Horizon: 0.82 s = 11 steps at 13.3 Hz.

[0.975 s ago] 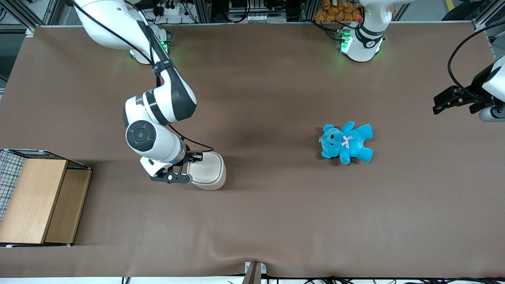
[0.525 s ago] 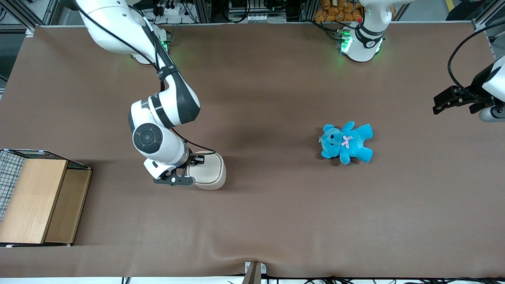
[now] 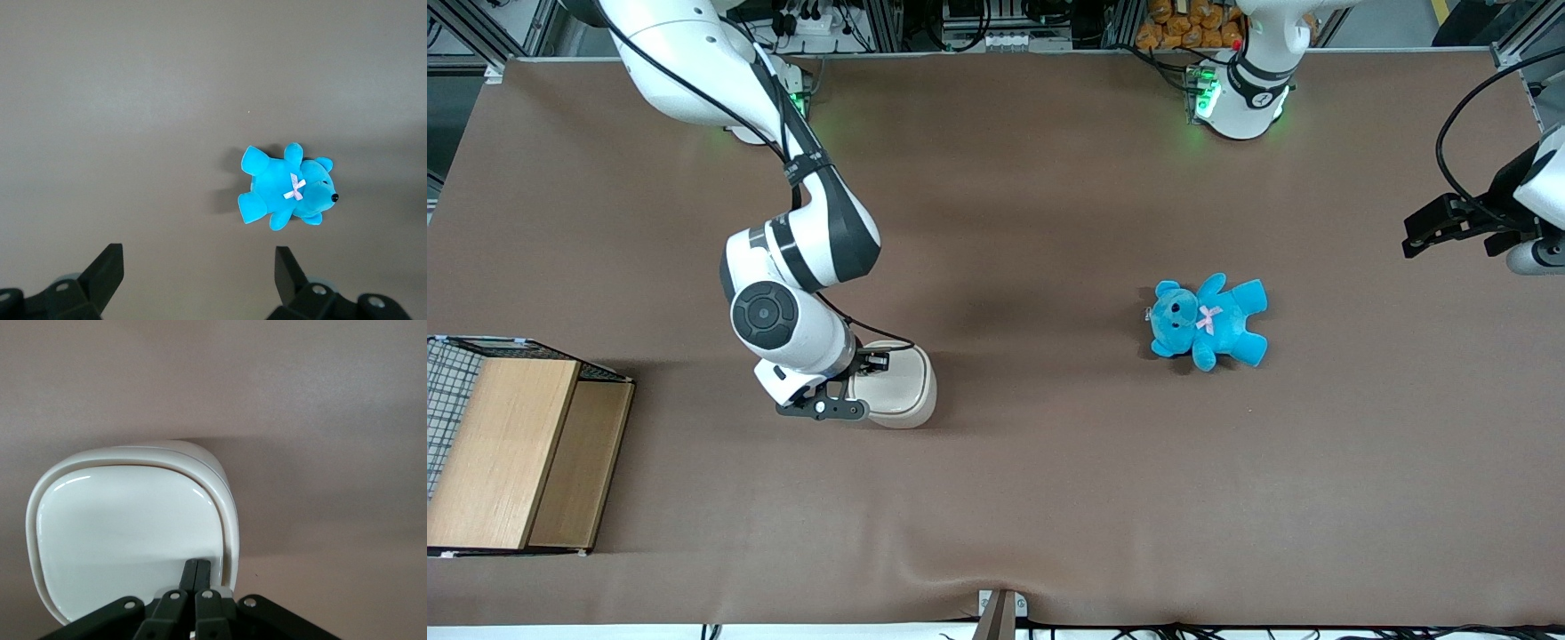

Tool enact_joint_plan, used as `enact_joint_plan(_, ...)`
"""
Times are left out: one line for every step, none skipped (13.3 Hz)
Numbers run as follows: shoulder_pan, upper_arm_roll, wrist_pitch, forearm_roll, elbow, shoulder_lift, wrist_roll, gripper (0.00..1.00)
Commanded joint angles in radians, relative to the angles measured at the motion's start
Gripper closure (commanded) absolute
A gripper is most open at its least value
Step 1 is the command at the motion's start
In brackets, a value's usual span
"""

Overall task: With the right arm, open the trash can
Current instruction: 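Press and tilt the lid open with the right gripper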

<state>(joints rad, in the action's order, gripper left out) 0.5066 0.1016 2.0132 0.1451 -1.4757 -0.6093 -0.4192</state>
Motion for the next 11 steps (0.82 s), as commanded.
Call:
enact_joint_plan(0.012, 0.009, 0.032, -0.009, 0.017, -0.043, 0.0, 1.0)
enact_joint_plan(0.012, 0.009, 0.032, -0.009, 0.017, -0.041, 0.0, 1.0)
enact_joint_plan(0.01, 0.009, 0.032, -0.009, 0.017, -0.043, 0.0, 1.0)
enact_joint_plan(0.01, 0.009, 0.032, -0.009, 0.017, -0.046, 0.002, 1.0)
enact_joint_plan(0.009, 0.009, 0.032, -0.007, 0.015, -0.052, 0.007, 1.0)
enact_joint_plan(0.004, 0.009, 0.033, -0.006, 0.014, -0.053, 0.011, 1.0)
enact_joint_plan(0.004, 0.009, 0.032, -0.006, 0.014, -0.053, 0.014, 1.0)
enact_joint_plan(0.004, 0.009, 0.03, -0.006, 0.015, -0.052, 0.014, 1.0)
enact_joint_plan(0.001, 0.009, 0.026, -0.006, 0.017, -0.049, 0.014, 1.0)
enact_joint_plan(-0.002, 0.009, 0.022, -0.006, 0.017, -0.043, 0.014, 1.0)
enact_joint_plan(-0.005, 0.01, 0.021, -0.006, 0.018, -0.034, 0.016, 1.0)
